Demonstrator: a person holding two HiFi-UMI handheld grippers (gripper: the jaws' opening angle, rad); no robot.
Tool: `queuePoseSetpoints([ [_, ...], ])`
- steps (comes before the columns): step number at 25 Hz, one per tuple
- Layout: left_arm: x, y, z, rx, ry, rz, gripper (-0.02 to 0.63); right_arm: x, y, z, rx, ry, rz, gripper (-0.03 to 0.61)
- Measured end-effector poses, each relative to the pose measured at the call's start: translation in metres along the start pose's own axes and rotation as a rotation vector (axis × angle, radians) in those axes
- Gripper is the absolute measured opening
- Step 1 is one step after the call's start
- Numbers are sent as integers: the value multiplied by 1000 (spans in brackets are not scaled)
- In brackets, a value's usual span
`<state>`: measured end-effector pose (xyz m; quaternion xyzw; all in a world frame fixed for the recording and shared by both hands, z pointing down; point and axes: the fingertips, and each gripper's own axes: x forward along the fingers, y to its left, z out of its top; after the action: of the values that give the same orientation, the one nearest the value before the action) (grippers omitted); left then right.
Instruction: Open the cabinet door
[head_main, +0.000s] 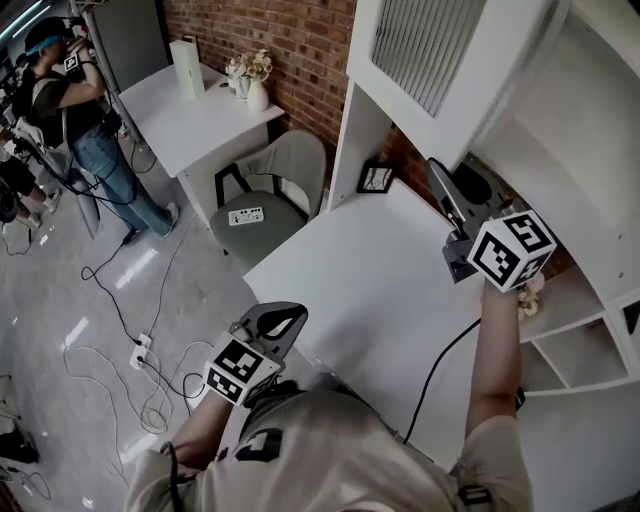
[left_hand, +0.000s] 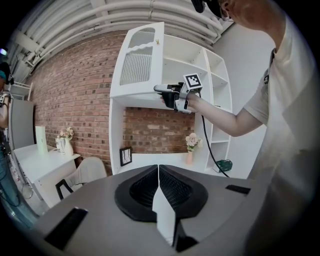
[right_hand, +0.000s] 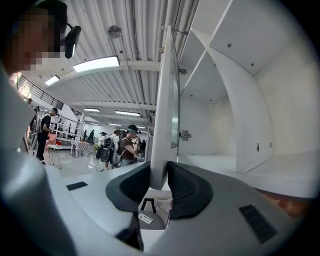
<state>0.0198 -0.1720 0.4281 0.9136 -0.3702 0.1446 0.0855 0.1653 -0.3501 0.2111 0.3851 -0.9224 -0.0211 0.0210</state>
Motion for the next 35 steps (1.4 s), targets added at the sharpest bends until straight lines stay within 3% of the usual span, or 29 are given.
queuePoseSetpoints([
  [10, -6, 4, -1, 2, -14, -3, 21, 1, 10, -1, -22, 32, -22, 114],
  [35, -8, 10, 1, -7, -41, -5, 21, 12, 50, -1, -55, 54, 131, 155],
])
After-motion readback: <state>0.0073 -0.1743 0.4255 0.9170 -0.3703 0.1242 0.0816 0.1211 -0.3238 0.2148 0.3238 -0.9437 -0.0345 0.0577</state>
